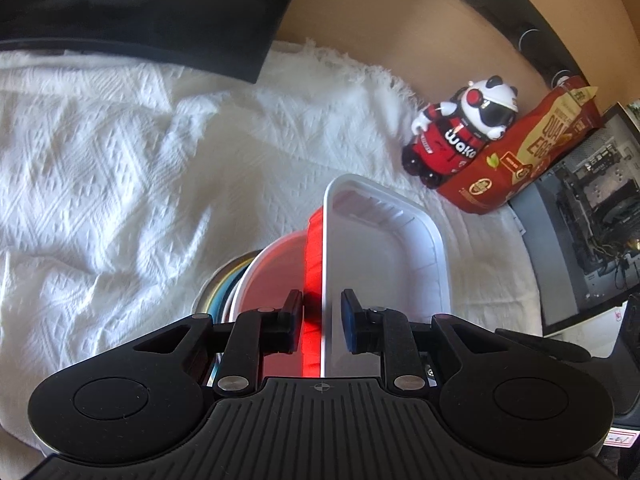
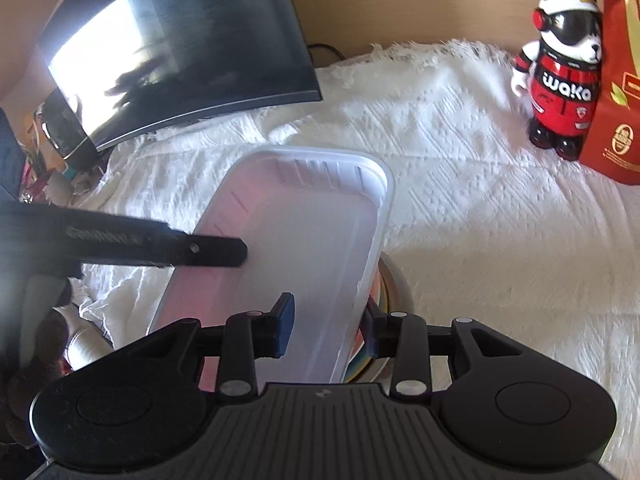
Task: Organize plates and bowls
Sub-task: 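Lower the white tray onto the stacked bowls with both tools, then hold the tray rim with both tools and settle it on the stack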
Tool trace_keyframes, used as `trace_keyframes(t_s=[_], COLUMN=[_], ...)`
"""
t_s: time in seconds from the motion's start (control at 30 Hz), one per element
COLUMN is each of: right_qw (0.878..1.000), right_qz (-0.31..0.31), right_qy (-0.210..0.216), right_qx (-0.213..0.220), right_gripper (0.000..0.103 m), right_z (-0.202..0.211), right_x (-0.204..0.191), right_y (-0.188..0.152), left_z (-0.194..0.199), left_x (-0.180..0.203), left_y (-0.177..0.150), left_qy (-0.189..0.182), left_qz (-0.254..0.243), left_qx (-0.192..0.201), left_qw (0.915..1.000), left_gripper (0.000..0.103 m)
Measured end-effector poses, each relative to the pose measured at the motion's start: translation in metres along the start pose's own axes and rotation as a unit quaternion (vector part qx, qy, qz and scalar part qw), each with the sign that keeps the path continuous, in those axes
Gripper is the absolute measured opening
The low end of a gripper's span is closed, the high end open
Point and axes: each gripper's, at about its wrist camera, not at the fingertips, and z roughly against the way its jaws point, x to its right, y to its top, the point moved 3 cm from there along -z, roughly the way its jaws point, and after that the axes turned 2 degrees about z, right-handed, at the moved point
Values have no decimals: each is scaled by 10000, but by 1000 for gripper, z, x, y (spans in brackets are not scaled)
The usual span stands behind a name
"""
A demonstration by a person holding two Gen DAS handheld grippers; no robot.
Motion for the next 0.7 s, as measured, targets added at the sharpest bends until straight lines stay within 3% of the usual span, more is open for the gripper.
trace_keyframes(t_s=[0.17,0.7], right_qw=[9999,9998], right_qz=[40,184], right_qy=[29,8], right_qx=[109,107], right_gripper=[36,36], right_z=[4,-4], right_x=[-3,-13], right_y=[4,14], left_z=[1,-12], left_x=[-6,-25], left_y=[5,4], left_qy=[126,52], left_qz=[30,246], left_qx=[47,-157], left_qw=[9999,9996], left_gripper=[23,21])
